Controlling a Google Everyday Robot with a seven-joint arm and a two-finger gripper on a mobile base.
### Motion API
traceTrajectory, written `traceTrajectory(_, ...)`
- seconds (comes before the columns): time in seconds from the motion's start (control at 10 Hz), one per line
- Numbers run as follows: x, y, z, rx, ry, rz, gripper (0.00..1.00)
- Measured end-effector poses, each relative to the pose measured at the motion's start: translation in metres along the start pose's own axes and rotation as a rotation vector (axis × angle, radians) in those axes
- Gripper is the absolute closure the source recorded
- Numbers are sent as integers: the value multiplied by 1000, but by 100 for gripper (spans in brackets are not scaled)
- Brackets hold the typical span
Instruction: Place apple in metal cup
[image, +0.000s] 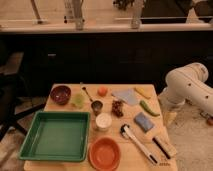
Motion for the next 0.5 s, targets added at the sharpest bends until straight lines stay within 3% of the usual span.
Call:
traceTrajectory(0.2,-13,2,-4,9,-16,-139,20)
traceTrajectory(0.5,-36,-3,-10,33,-14,-514,20)
